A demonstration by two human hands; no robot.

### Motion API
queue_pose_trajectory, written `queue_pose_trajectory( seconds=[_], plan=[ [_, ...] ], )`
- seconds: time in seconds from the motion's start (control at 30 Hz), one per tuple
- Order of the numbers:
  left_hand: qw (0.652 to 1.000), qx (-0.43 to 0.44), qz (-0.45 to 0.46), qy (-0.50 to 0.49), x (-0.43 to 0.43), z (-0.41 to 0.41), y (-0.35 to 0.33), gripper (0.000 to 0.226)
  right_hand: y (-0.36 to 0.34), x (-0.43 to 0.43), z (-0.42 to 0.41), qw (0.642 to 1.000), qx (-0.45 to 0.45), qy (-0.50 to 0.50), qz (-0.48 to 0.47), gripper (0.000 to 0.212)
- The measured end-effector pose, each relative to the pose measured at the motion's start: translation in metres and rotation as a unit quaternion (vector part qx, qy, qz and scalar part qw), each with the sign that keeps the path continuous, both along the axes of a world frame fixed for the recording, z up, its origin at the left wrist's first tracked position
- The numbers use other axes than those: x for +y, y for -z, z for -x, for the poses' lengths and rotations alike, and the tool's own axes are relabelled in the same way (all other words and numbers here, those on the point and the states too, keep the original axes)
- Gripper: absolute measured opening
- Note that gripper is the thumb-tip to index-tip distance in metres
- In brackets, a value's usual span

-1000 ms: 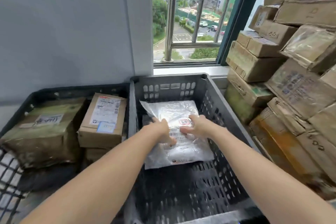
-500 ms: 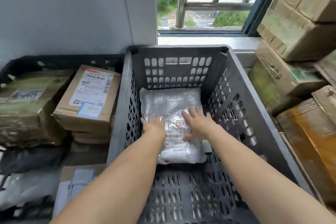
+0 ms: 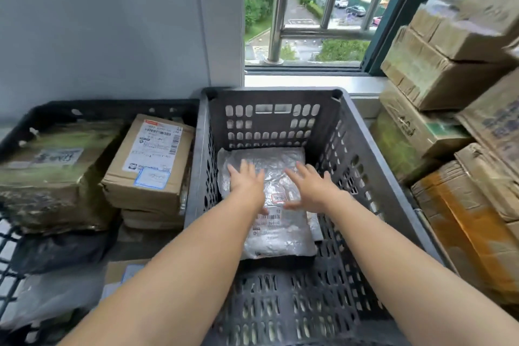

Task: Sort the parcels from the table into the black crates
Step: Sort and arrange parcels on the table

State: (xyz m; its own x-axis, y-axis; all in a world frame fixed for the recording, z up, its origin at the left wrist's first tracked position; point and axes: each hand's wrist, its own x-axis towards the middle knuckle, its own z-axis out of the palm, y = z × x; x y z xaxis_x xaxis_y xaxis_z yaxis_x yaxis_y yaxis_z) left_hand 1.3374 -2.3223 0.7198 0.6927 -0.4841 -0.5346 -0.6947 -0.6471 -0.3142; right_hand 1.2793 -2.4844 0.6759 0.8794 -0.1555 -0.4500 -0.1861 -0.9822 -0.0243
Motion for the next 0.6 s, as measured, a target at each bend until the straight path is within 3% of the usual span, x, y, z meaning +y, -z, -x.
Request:
queue_pose_trajectory(
  seconds=[0.13,0.27,0.43,0.6],
  plan=[
    [0.994,-0.062,0.083,0.04,0.019,-0.003,-0.057,0.1,-0.064,0.015,-0.004,0.996,-0.077,0.034,0.037,0.102],
    [0.977,-0.14,0.161,0.018,0.078,-0.016,-0.115,0.091,-0.135,0.062,-0.014,0.981,-0.17,0.034,0.087,0.094],
    [0.957,-0.219,0.188,-0.016,0.215,-0.022,-0.17,0.094,-0.201,0.179,-0.021,0.963,-0.243,-0.01,0.116,0.095],
    [0.938,-0.285,0.187,-0.063,0.398,-0.006,-0.196,0.098,-0.226,0.356,-0.023,0.946,-0.297,-0.087,0.094,0.094]
  ],
)
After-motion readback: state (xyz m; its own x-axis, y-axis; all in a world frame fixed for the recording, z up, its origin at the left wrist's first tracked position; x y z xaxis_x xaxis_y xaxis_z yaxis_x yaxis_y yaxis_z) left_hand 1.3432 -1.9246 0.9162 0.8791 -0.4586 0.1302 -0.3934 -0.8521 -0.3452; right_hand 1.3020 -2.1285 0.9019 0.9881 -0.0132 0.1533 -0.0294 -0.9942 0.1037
